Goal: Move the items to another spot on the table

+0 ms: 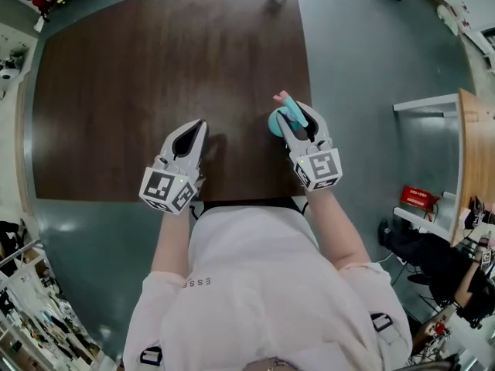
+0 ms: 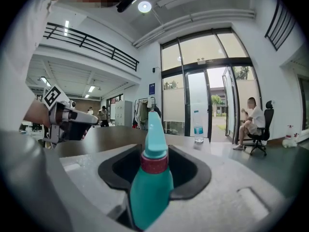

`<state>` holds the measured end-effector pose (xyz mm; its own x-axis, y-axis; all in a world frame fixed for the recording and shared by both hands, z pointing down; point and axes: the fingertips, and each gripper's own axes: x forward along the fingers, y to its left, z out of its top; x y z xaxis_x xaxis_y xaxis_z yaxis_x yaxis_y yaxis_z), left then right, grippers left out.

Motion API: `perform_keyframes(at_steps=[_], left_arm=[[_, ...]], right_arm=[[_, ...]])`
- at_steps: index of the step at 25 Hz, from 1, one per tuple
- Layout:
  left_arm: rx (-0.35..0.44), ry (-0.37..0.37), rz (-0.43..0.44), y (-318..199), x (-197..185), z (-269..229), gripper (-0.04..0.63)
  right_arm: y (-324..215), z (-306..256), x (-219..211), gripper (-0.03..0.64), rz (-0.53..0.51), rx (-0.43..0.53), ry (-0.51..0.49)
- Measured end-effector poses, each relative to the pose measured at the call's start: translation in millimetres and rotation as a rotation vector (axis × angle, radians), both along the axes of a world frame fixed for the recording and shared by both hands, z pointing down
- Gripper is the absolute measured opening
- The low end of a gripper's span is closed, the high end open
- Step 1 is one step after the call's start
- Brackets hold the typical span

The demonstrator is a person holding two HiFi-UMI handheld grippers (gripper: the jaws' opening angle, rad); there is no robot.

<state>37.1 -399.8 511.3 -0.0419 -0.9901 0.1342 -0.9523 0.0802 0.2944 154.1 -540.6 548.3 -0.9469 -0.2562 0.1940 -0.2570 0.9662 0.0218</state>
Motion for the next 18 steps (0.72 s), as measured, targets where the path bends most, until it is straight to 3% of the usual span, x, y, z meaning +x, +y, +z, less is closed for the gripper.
perform_keyframes(at_steps=[8, 11, 18], left_arm=[[0.001, 0.003, 0.036, 12.3, -5.0, -2.8, 0.017], [0.001, 0.009, 0.048, 23.9, -10.4, -12.7, 0.017], [0.025, 0.015, 0.091, 52.0, -29.6, -49.3, 0.017]], right_arm=[[-2.2, 6.5, 4.2, 0.166, 0.092, -0.064, 0.032], [-5.6, 5.7, 14.1, 0.29, 0.19, -0.118, 0.058], [22.3, -47.1, 28.4, 0.279, 0.298, -0.095, 0.014]])
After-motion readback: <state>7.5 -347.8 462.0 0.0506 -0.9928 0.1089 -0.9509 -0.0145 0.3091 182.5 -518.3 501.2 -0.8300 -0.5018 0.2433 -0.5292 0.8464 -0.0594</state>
